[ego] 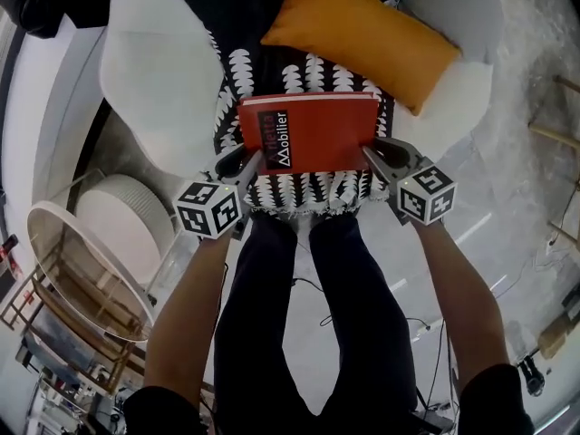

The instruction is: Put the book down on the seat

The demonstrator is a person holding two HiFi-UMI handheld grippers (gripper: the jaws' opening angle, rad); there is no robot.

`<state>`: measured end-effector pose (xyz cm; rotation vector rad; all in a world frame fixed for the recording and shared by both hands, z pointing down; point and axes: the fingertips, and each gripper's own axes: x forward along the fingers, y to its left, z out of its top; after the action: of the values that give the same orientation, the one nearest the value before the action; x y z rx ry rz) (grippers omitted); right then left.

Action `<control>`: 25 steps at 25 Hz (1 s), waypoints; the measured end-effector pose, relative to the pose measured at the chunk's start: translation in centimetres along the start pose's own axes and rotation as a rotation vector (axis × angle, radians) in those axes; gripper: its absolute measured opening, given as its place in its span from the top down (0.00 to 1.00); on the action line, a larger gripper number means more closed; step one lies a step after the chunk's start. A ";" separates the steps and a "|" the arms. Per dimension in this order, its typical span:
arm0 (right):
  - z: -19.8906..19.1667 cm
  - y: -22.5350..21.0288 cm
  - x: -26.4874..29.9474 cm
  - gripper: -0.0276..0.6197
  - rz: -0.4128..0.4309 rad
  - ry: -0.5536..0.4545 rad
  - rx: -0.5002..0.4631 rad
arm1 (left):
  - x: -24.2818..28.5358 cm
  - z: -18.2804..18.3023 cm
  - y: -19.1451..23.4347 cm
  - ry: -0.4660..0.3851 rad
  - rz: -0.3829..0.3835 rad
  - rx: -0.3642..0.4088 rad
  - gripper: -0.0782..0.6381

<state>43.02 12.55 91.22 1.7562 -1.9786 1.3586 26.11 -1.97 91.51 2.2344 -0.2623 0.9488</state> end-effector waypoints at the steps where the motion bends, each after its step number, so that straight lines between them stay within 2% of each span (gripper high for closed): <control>1: -0.3 -0.3 0.3 0.82 0.000 -0.001 -0.001 | 0.5 -0.2 0.3 0.003 -0.002 0.002 0.72; 10: -1.7 -1.9 2.8 0.82 -0.033 -0.014 0.024 | 3.0 -1.1 2.6 0.002 -0.006 -0.009 0.72; 25: -2.7 -3.2 4.3 0.82 -0.046 -0.018 0.055 | 4.8 -1.7 3.9 0.004 -0.011 -0.034 0.72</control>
<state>43.37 11.73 97.19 1.8329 -1.9145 1.4006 26.90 -3.34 97.68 2.2012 -0.2624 0.9362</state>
